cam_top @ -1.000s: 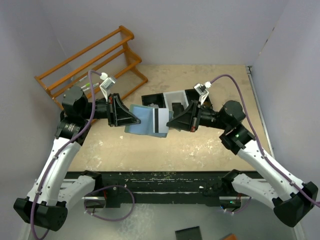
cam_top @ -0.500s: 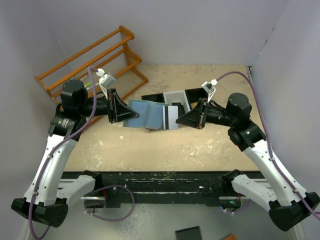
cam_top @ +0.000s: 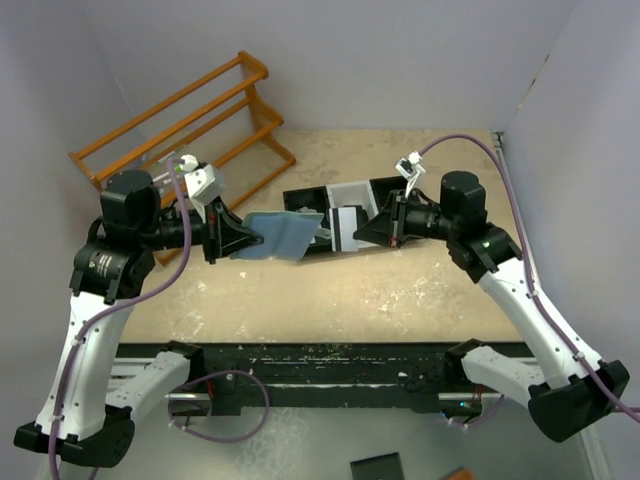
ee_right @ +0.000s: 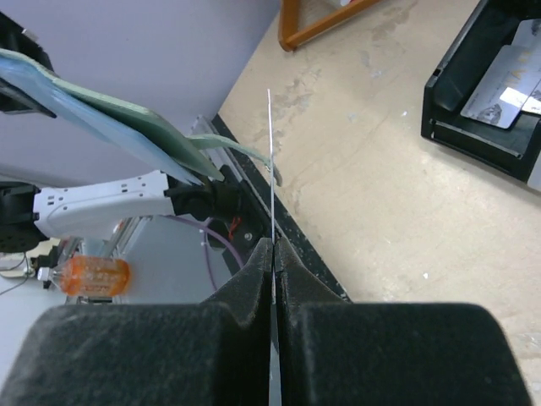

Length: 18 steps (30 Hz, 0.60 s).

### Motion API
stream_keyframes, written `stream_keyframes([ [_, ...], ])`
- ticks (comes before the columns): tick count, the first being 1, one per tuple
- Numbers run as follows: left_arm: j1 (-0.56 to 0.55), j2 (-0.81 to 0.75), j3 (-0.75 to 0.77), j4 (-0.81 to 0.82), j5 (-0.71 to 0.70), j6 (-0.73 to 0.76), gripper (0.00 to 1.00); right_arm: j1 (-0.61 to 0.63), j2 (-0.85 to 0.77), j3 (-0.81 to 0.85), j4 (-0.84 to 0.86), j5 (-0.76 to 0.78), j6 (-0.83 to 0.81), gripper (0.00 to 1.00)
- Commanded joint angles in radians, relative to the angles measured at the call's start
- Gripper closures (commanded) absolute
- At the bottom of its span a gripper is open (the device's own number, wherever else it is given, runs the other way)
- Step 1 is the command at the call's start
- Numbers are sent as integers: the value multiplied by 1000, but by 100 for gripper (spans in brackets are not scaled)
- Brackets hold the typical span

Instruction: Take the credit cards out of the card holder

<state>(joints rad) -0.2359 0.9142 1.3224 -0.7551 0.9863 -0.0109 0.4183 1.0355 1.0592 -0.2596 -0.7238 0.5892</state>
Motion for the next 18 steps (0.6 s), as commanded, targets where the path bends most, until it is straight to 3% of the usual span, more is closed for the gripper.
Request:
stream_keyframes([
  [1, 6, -26, 60, -42, -35, 107, 100, -17, 10, 58, 13, 3, -40, 100],
  [3, 6, -42, 61, -43, 3, 117, 100, -21, 40, 57, 34, 8, -35, 100],
  [8, 6, -84, 26, 8, 269, 80, 98, -17, 191, 40, 152, 87, -34, 100],
  [11, 6, -123, -12, 84, 336, 34, 100, 10, 319, 67, 189, 126, -33, 100],
  [18, 6, -173, -12, 32, 460, 169, 100, 78, 577, 197, 192, 286, -38, 100],
])
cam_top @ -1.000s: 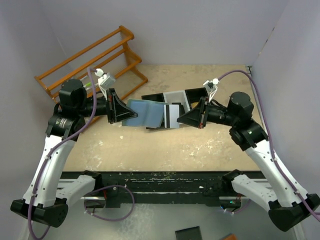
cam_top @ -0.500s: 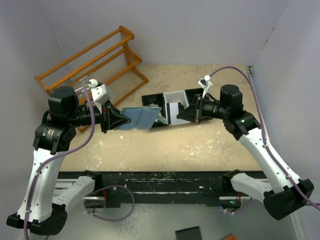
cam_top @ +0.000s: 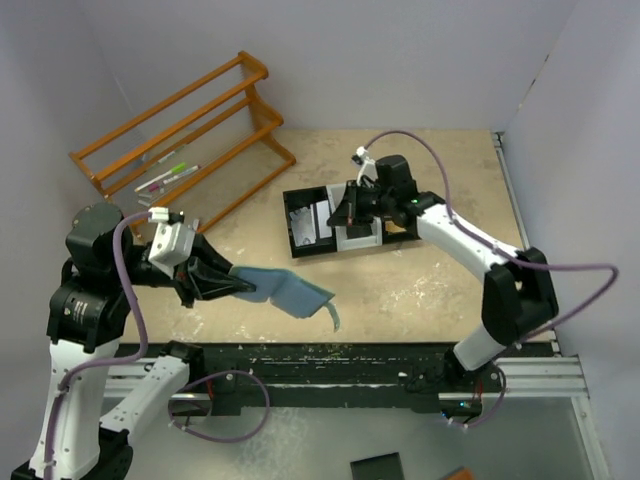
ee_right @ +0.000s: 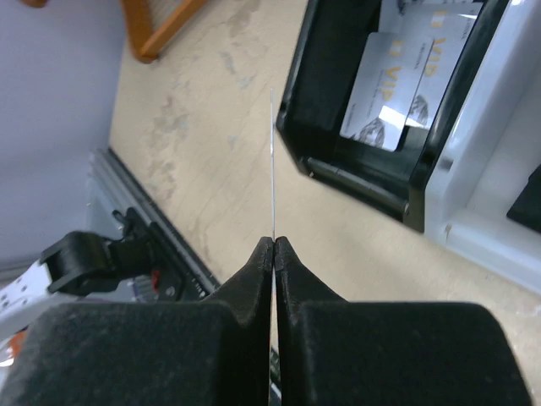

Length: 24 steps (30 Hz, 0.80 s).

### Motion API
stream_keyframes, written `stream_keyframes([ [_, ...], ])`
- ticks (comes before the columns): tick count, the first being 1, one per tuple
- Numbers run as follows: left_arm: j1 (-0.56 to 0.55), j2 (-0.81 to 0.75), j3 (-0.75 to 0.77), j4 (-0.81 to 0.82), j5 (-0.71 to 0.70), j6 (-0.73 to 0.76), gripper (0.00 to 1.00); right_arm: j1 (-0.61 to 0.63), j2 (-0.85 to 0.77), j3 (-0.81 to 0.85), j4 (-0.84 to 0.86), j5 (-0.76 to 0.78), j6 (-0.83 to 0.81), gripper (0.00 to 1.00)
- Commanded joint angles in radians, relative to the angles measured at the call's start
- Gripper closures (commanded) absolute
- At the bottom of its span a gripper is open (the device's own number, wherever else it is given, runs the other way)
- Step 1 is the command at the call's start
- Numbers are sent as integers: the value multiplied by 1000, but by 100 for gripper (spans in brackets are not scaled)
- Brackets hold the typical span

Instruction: Take the credit cards out of the card holder

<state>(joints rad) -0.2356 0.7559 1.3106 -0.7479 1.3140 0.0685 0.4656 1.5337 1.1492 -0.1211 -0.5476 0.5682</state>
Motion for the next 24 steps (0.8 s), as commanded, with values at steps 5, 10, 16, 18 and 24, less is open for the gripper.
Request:
stream_keyframes([
  [5, 5, -60, -32, 62, 169, 138, 100, 73, 202, 174, 74, 178, 9, 100],
  [10, 5, -62, -46, 96, 178, 122, 100, 96, 320, 278, 44, 223, 11, 100],
  [16, 5, -64, -50, 101, 171, 96, 100, 96, 402, 334, 22, 239, 9, 100],
  [18, 5, -69, -55, 96, 163, 114, 100, 99, 425, 361, 12, 245, 2, 100],
  [24, 5, -72, -76, 79, 110, 200, 100, 99, 392, 399, -34, 290, -35, 81],
])
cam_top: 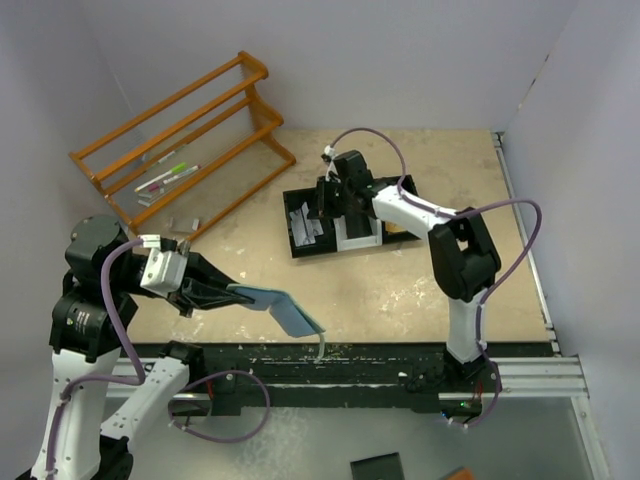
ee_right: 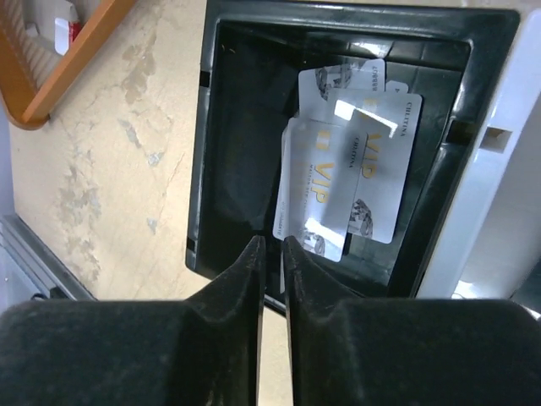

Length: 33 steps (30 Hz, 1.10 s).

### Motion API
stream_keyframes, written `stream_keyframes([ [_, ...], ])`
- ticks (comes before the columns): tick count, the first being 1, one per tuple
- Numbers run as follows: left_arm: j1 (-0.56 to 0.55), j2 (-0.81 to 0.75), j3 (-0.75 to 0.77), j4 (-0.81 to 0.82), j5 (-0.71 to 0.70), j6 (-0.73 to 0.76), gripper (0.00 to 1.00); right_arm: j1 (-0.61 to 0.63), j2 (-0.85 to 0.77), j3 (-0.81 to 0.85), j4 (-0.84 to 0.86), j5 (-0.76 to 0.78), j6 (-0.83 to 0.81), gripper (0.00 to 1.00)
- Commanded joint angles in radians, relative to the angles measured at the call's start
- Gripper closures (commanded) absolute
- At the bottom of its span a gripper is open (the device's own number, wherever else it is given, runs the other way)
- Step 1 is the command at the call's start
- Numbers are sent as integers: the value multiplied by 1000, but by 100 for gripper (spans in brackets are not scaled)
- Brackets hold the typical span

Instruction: Take the credit cards out of the card holder

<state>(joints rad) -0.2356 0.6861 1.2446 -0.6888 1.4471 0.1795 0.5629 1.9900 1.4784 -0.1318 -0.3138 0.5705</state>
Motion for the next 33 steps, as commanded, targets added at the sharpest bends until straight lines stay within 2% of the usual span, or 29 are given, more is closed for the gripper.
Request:
stream_keyframes([
  [1, 5, 1, -15, 15, -36, 116, 100, 2, -80, 77, -37, 68, -50, 77],
  [4, 5, 8, -33, -3, -84, 218, 100, 2, -143, 81, -95, 93, -90, 56],
  [6, 5, 15, -50, 33, -112, 236, 100, 2, -203, 63, -110, 109, -99, 40],
  [8, 5, 27, -59, 57, -119, 237, 100, 3, -302, 27, -95, 133, -105, 29],
  [11, 5, 42, -70, 75, -118, 238, 100, 2, -467, -85, -8, 119, -103, 26],
  [17, 5, 60, -92, 97, -117, 257, 100, 47, -830, -401, 194, -13, -125, 28],
  [23, 5, 88, -108, 208, -95, 134, 100, 211, -1033, -604, 275, 2, -242, 30],
  [25, 4, 92, -122, 243, -88, 82, 100, 250, -1074, -636, 326, 5, -259, 29],
  [27, 4, 97, -135, 267, -87, 45, 100, 296, -1088, -634, 366, 5, -283, 23],
  [33, 4, 121, -158, 267, -71, -26, 100, 499, -1010, -494, 374, 55, -425, 20],
])
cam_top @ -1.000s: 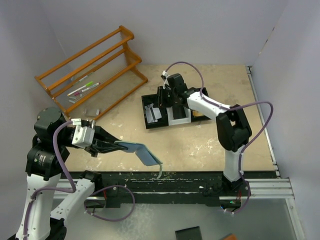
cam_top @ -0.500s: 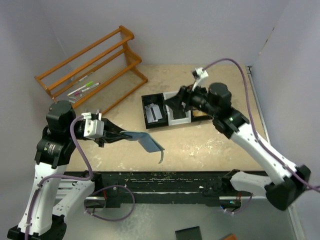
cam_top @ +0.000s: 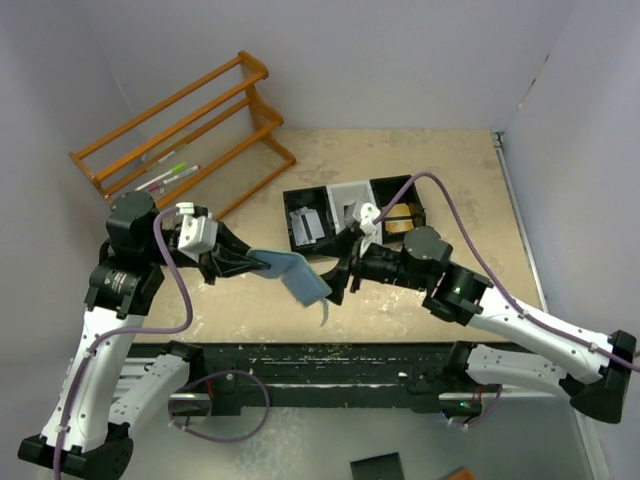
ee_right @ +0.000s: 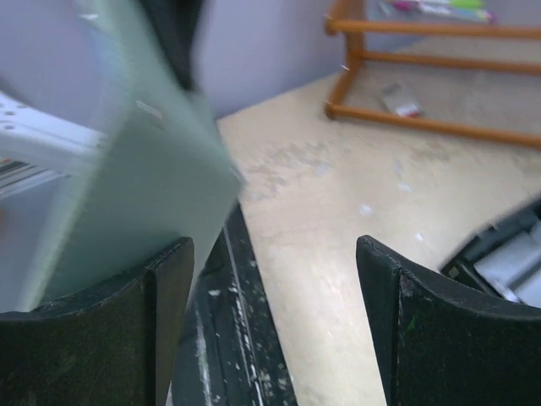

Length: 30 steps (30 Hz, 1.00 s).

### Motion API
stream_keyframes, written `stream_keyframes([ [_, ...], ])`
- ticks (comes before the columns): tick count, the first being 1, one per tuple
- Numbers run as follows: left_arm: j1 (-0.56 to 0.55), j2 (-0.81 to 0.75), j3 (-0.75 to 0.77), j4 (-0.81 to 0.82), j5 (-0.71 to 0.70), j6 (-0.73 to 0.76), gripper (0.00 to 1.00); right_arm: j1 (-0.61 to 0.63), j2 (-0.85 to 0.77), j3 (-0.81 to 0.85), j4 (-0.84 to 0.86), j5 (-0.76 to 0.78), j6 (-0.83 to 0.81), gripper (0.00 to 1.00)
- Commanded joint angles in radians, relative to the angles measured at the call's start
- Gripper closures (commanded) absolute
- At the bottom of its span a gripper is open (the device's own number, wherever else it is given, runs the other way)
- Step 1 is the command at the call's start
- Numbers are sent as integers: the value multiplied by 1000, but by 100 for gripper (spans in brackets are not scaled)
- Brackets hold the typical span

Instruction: Take the credit cards out of the card holder

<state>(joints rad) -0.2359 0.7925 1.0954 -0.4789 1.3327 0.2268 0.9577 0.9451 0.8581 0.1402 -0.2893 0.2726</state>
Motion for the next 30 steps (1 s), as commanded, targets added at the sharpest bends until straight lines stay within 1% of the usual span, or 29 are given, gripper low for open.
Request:
stream_keyframes([
  [1, 4, 22, -6, 41, 51, -73, 100, 133, 50, 139, 94, 45, -151, 21],
  [2, 4, 30, 0, 20, 57, -65, 100, 155, 62, 183, 84, 54, -172, 22],
  [4, 4, 50, 19, -62, 56, -16, 100, 185, 80, 222, 67, 73, -204, 25],
  [6, 4, 70, 39, -142, 54, 57, 100, 197, 94, 248, 52, 90, -221, 26],
  [8, 4, 85, 47, -182, 55, 78, 100, 203, 110, 272, 36, 100, -237, 28],
  [14, 4, 81, 62, -214, 73, 94, 100, 208, 161, 318, -12, 112, -246, 44],
  [19, 3, 75, 62, -219, 96, 61, 100, 208, 166, 310, -48, 131, -216, 44],
  [20, 3, 78, 58, -224, 76, 54, 100, 208, 170, 311, -62, 117, -180, 45],
  [21, 3, 82, 54, -234, 42, 53, 98, 206, 173, 318, -81, 149, -136, 46],
  [22, 3, 87, 45, -244, -29, 55, 93, 205, 175, 321, -97, 182, -123, 42],
  [24, 3, 101, 22, -272, -161, 83, 89, 204, 163, 314, -121, 280, -81, 28],
  [25, 3, 117, 12, -304, -218, 125, 89, 201, 149, 309, -132, 331, -62, 24],
  [27, 3, 171, -3, -371, -305, 194, 91, 175, 105, 294, -154, 379, -13, 16],
  [30, 1, 243, -25, -406, -380, 212, 94, 77, 28, 244, -188, 374, 77, 6],
])
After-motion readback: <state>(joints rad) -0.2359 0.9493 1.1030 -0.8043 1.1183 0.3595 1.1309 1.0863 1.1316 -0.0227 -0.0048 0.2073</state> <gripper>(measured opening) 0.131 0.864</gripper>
